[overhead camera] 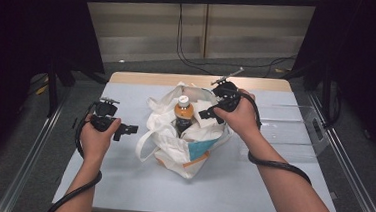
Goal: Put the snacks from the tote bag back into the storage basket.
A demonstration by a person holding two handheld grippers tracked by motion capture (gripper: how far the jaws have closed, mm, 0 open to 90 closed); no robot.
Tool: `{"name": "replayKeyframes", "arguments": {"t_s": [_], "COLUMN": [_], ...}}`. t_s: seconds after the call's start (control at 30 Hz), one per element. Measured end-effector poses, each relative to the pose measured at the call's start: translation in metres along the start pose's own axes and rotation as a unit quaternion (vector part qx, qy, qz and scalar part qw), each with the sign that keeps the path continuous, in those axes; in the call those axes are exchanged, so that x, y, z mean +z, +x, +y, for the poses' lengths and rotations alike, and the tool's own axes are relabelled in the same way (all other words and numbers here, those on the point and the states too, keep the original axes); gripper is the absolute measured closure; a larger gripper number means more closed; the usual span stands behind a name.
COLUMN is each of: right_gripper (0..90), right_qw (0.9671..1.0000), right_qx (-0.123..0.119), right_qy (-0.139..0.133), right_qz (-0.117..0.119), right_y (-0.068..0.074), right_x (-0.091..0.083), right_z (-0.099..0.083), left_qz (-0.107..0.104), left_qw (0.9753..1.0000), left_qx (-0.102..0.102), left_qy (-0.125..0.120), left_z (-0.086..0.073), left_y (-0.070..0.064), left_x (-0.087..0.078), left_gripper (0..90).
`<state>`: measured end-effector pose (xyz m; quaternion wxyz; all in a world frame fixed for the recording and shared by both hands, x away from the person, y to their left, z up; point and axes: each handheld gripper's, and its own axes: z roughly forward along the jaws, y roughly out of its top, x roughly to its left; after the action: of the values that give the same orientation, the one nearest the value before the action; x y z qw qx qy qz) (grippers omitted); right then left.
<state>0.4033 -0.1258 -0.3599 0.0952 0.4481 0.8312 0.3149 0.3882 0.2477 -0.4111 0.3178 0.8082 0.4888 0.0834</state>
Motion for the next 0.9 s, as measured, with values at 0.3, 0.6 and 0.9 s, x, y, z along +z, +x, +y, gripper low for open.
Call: {"name": "replayKeyframes", "arguments": {"t_s": [0.3, 0.6, 0.9], "right_gripper": [13.7, 13.7, 13.9], "right_qw": [0.9999, 0.9999, 0.9997], "right_qx": [-0.004, -0.008, -0.011], "right_qy": [0.008, 0.010, 0.013], "right_qz": [0.006, 0.011, 0.015], "right_y": [0.005, 0.008, 0.009], "right_x": [0.006, 0.012, 0.014], "right_z": [0.000, 0.000, 0.000], "left_qz": [-0.002, -0.002, -0.005], "left_qw": [1.0000, 1.0000, 1.0000], "left_qx": [-0.003, 0.000, -0.005], "left_qy": [0.001, 0.006, -0.002], "left_z": [-0.010, -0.018, -0.022], "left_y": [0.001, -0.001, -0.004], "left_x": [0.001, 0.002, 0.002], "left_gripper": [5.7, 5.7, 5.7]}}
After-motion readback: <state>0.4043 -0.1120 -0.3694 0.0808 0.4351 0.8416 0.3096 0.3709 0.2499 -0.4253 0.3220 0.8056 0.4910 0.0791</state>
